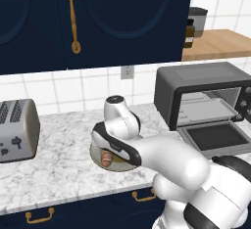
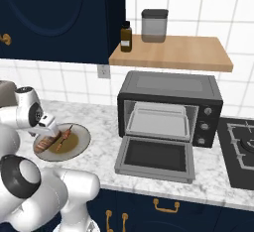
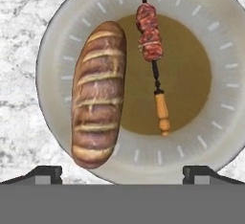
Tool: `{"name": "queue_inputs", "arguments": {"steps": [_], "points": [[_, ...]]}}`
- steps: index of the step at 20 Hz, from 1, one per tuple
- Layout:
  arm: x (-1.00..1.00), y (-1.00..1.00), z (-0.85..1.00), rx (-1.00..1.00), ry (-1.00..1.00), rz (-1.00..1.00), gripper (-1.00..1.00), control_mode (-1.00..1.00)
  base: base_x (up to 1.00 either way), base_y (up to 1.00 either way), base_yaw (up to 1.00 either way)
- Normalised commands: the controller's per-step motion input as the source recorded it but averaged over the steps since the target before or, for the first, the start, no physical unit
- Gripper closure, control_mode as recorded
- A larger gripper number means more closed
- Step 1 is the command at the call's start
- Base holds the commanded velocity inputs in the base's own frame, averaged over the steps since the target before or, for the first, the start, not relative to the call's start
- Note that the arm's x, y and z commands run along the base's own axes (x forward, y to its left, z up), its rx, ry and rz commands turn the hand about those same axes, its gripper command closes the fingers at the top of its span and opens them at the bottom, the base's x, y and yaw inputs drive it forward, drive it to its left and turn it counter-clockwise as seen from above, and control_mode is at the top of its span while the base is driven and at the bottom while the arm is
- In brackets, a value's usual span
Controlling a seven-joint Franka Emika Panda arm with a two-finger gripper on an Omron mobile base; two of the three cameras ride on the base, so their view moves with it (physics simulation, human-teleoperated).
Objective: Pick up the kebab skewer and baguette bread, and place them inside the toaster oven. Close the toaster oven door and start by setting the timer.
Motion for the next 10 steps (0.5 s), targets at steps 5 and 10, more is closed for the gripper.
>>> {"name": "queue_inputs", "arguments": {"steps": [5,10], "points": [[0.4,0.08,-0.13,0.0,-0.02,0.0,-1.0,-1.0,0.0,0.0,0.0],[0.26,0.17,-0.3,0.0,0.0,-0.01,-1.0,-1.0,0.0,0.0,0.0]]}}
